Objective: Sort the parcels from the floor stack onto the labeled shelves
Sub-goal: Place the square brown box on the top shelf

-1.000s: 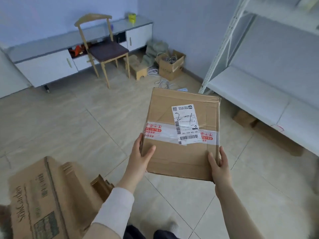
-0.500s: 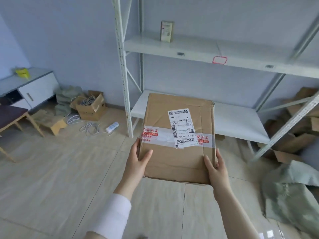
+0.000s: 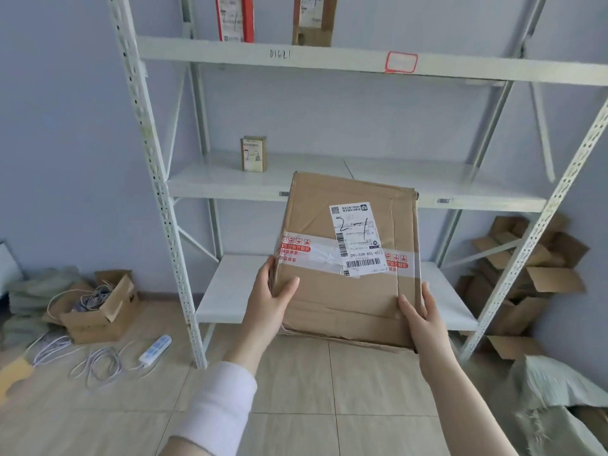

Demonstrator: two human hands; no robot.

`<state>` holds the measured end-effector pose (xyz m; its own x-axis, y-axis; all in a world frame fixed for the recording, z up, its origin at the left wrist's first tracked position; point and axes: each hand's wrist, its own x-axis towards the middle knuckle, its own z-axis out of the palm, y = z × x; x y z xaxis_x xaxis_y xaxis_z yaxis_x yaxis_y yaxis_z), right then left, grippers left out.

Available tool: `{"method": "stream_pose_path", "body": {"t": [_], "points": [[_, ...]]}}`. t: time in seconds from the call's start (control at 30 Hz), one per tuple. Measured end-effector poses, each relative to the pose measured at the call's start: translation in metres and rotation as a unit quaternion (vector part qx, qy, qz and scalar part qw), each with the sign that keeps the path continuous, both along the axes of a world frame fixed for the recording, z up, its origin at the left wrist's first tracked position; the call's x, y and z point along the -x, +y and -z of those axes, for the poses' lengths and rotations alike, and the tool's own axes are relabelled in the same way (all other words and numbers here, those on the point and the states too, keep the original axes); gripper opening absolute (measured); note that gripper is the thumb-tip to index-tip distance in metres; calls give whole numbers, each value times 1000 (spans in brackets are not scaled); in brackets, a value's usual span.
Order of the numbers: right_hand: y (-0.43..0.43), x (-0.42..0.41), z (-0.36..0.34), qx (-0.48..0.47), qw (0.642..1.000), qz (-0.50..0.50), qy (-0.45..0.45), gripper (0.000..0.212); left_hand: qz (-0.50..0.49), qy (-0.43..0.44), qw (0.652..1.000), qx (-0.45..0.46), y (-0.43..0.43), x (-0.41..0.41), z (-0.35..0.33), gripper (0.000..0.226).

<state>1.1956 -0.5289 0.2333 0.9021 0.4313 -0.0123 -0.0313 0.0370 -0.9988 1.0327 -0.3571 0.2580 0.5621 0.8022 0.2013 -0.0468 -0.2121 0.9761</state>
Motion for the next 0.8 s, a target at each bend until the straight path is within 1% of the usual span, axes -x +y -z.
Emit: {"method": "stream_pose_path", "body": {"t": [0.13, 0.33, 0.47, 0.7, 0.8], "points": [[23, -57, -24, -26, 999, 5, -27, 67, 11, -15, 1000, -20, 23, -55, -29, 62], [47, -144, -77, -88, 993, 17, -71, 64, 12, -53, 996, -78, 52, -151, -78, 63], [63, -205, -113, -104, 988, 24, -107, 63, 11, -72, 991, -109, 67, -208, -115, 62], [104, -284, -181, -142, 976, 29, -165, 64, 4, -114, 982, -149, 105, -286, -181, 63], [125, -312, -219, -160, 967, 34, -195, 64, 3, -126, 976, -180, 124, -316, -218, 63]]}}
